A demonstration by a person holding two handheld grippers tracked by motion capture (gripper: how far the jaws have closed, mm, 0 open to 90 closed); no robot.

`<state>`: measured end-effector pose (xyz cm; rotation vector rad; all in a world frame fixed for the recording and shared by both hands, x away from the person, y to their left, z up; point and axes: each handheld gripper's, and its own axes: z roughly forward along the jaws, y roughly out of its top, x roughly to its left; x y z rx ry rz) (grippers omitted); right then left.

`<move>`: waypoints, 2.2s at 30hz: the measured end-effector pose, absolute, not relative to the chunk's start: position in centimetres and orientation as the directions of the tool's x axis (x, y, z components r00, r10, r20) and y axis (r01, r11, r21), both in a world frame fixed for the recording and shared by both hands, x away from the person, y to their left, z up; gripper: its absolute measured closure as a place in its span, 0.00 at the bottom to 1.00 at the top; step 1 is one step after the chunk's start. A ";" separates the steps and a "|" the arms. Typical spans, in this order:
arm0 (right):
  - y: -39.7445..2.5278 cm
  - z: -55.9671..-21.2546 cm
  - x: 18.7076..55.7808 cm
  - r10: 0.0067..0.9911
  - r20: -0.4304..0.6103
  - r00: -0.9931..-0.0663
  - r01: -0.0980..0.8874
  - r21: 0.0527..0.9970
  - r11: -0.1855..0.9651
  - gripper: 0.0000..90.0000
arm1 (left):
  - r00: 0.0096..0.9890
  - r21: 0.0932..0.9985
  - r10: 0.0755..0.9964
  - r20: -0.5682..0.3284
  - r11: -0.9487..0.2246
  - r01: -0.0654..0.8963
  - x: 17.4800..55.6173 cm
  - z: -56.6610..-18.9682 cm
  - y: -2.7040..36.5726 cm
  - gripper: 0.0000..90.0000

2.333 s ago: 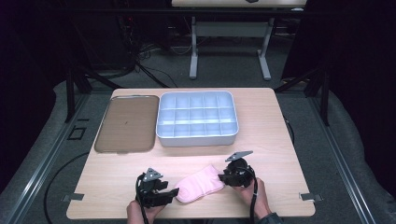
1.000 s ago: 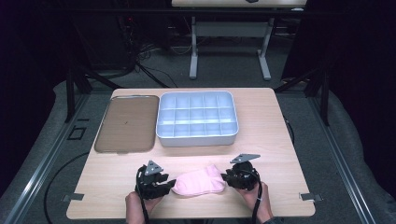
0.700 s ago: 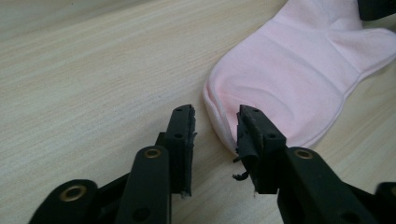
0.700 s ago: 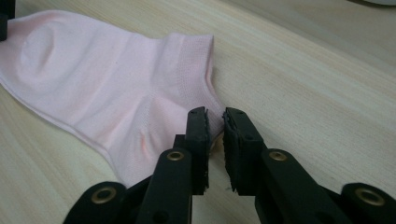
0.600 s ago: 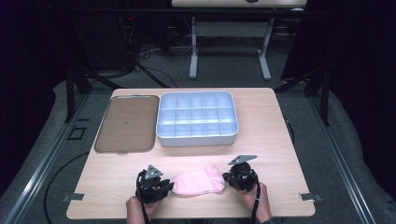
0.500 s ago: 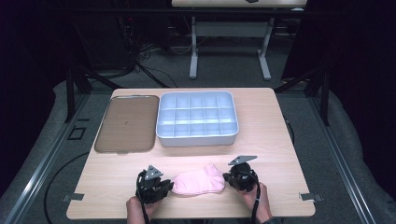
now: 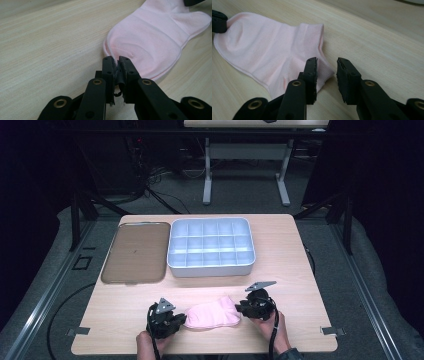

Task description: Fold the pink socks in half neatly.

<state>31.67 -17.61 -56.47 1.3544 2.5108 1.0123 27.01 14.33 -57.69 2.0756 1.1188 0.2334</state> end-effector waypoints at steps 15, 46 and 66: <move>-18.0 -54.1 30.7 0.769 0.189 -0.611 0.667 0.647 0.371 0.92 | 0.607 0.700 0.768 -0.206 -0.318 0.639 27.1 -57.8 13.5 0.96; -8.7 -53.2 30.0 0.606 0.176 -0.776 0.559 0.638 0.530 0.91 | 0.611 0.703 0.758 -0.228 -0.307 0.642 27.3 -58.0 13.1 0.94; -10.5 -54.2 30.7 0.637 0.167 -0.752 0.581 0.626 0.521 0.69 | 0.608 0.708 0.756 -0.243 -0.290 0.644 27.3 -58.3 13.4 0.93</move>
